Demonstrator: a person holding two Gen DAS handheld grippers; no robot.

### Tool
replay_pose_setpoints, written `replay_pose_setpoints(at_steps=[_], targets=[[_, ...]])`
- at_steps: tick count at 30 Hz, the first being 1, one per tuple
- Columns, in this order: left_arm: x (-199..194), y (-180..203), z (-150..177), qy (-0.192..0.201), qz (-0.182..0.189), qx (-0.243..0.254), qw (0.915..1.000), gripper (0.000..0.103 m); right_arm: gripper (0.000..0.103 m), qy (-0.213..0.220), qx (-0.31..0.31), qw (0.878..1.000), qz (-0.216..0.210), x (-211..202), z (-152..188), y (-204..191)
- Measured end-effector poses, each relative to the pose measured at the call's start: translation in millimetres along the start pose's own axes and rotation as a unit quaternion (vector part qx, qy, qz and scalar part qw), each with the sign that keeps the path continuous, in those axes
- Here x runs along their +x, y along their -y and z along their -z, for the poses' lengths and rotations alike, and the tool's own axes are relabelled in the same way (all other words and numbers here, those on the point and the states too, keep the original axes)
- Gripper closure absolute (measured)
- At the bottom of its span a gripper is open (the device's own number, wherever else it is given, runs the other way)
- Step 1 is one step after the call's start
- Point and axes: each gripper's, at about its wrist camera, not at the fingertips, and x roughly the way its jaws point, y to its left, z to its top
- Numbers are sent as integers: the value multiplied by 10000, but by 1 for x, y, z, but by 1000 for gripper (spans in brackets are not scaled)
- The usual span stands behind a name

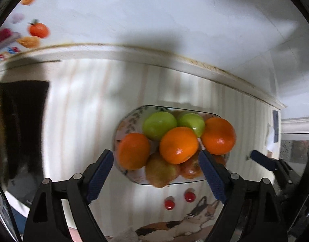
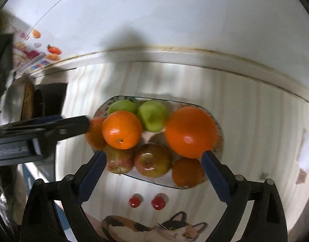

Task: Organize fruits
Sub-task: 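Lift both grippers off the plate and move toward the cherry tomatoes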

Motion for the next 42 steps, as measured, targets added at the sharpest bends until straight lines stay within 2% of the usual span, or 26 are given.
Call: replay_pose_setpoints(at_steps=[3, 11, 27, 30, 35, 42], targets=[[-12, 2, 17, 206, -202, 66, 9996, 17, 5, 98, 116, 9995, 286, -8, 11, 3], [-39, 6, 70, 757, -488, 141, 9958, 17, 5, 494, 383, 9971, 440, -41, 50, 11], [-96, 25, 178, 1619, -650, 460, 9836, 17, 5, 1510, 416, 9847, 767, -132, 153, 0], [-109, 26, 191, 1774, -637, 471, 9809, 17, 5, 1702, 404, 9816, 771, -151, 170, -2], [-130, 32, 207, 2171, -762, 566, 9715, 17, 5, 2071, 362, 9742, 822, -181, 188, -10], [-136, 34, 210, 2294, -745, 542, 9690, 17, 5, 2185, 554, 9728, 535, -194, 196, -12]])
